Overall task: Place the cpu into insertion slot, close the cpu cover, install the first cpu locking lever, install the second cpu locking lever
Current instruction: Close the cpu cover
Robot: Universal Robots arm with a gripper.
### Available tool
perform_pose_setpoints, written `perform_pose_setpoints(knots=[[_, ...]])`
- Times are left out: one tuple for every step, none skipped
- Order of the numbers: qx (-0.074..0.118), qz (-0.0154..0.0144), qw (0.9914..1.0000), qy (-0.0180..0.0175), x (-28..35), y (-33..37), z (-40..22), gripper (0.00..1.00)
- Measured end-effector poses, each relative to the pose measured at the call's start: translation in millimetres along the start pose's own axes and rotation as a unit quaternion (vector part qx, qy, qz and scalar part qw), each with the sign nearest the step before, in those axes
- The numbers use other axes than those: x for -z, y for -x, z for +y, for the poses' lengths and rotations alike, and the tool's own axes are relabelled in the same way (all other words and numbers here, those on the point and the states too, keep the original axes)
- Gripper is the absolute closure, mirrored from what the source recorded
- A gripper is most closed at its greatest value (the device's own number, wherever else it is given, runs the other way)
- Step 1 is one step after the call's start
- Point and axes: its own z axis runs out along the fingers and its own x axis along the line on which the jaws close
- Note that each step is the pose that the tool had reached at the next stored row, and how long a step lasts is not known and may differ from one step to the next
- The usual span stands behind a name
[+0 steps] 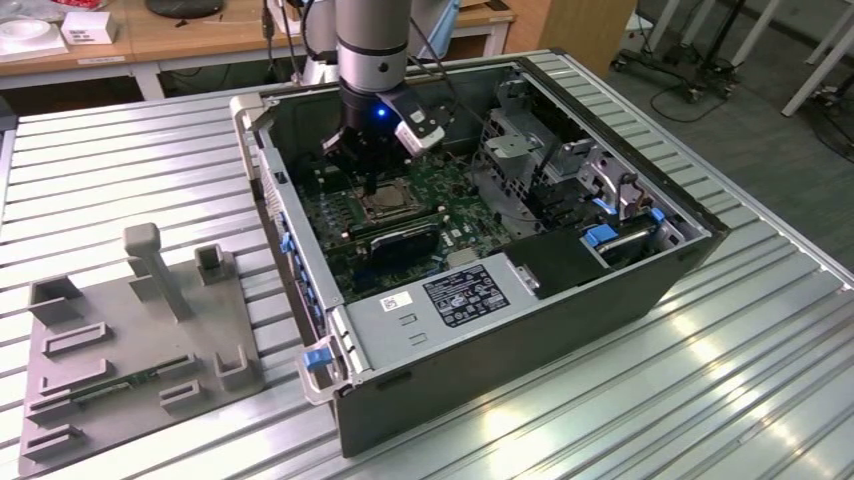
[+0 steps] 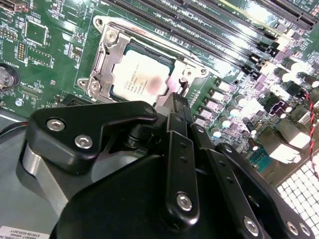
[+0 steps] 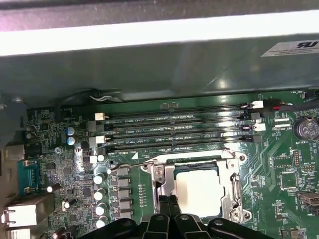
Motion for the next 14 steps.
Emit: perform_pose_setpoints(knots=[[0.000,0.0000,1.00000,0.0000,0.0,0.0,0.0,0.89],[0.000,0.0000,1.00000,-0.0001,0.1,0.1,0.0,0.89],[0.000,0.0001,1.00000,-0.0001,0.1,0.6,0.0,0.89],[0.000,0.0001,1.00000,-0.0002,0.1,1.3,0.1,0.89],[0.000,0.0001,1.00000,-0.0001,0.1,2.4,0.2,0.89],[0.000,0.0000,1.00000,0.0000,0.0,4.0,0.4,0.89],[0.000,0.0000,1.00000,0.0000,0.0,5.8,0.5,0.89],[0.000,0.0000,1.00000,-0.0001,-0.1,8.0,0.7,0.89],[0.000,0.0000,1.00000,-0.0001,-0.1,10.2,0.9,0.89],[0.000,0.0000,1.00000,-0.0001,-0.1,12.7,1.1,0.89],[0.000,0.0000,1.00000,-0.0001,-0.2,15.4,1.4,0.89],[0.000,0.0000,1.00000,0.0000,-0.2,18.2,1.6,0.89],[0.000,0.0000,1.00000,-0.0001,-0.3,20.7,1.8,0.89],[0.000,0.0001,1.00000,-0.0001,-0.3,22.5,2.0,0.89]])
